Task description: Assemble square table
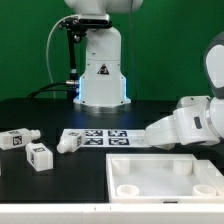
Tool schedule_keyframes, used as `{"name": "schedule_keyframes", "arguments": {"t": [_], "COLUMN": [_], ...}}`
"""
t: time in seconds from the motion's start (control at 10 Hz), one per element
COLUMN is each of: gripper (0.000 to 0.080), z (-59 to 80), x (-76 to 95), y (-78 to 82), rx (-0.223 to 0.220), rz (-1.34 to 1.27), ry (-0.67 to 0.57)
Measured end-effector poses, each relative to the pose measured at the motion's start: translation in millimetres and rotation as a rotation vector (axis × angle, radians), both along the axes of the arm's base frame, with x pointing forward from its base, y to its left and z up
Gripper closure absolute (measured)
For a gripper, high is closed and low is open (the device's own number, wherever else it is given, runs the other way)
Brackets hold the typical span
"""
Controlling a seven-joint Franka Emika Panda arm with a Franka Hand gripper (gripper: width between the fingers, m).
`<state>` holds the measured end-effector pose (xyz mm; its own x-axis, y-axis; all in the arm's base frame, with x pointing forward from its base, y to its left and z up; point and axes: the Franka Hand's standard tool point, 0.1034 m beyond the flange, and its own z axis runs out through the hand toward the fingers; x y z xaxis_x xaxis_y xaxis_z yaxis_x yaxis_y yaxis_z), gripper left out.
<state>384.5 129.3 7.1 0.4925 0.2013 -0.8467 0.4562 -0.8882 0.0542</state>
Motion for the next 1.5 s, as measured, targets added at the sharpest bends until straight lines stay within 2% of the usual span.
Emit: {"name": "schedule_keyframes", "arguments": {"t": [0.2,0.3,0.4,0.6,0.7,0.9,1.1,1.2,1.3,1.5], "gripper": [0.0159,0.0315,0.0510,0.0512,0.0512,0.0512,0.0512,0.0512,0.0512,0.0512], "z": [0.0,0.0,0.0,2.7,12.7,61.3,97.7,108.5,105.7,108.5], "x": [0.5,0.6,0.8,2.1,9.4,32.3,71.2,81.2,90.5,89.4], "y": [-1.6,-2.0,-2.4,-3.8,-4.4,-3.6,-14.4,-23.3,-21.1,-21.9], "rx": [0.000,-0.001,-0.001,-0.003,-0.010,-0.029,0.018,0.036,0.068,0.109], "rz": [-0.004,-0.005,-0.006,-0.009,-0.019,-0.095,-0.204,-0.185,-0.179,-0.176], "ry": [0.000,0.000,0.000,0.007,0.014,0.045,-0.011,-0.045,-0.131,-0.225]}}
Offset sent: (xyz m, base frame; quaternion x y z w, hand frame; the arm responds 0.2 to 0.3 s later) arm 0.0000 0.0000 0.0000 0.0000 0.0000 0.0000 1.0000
